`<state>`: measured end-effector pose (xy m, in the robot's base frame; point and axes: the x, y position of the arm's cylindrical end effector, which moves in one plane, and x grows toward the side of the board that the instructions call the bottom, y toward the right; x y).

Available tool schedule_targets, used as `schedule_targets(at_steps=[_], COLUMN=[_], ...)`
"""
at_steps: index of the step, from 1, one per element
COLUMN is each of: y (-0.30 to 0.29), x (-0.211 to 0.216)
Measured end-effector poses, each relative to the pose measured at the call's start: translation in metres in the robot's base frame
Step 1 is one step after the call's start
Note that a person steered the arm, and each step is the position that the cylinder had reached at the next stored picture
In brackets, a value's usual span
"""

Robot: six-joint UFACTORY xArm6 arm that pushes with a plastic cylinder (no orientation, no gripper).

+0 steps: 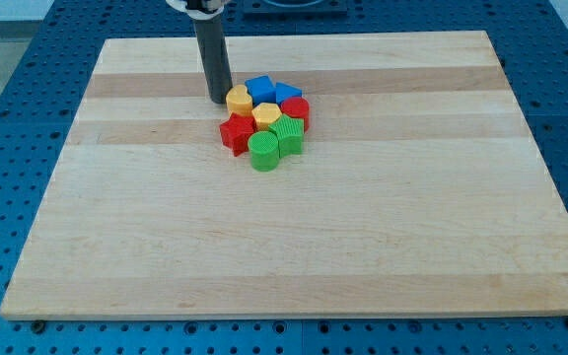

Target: Point your arm to blue triangle

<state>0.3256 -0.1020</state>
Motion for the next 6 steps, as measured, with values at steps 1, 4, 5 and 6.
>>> schedule_targets(at_steps=[1, 4, 5, 6], y=[-0.001, -0.027, -0.016, -0.006], x=[0.0, 0.023, 0.025, 0.025])
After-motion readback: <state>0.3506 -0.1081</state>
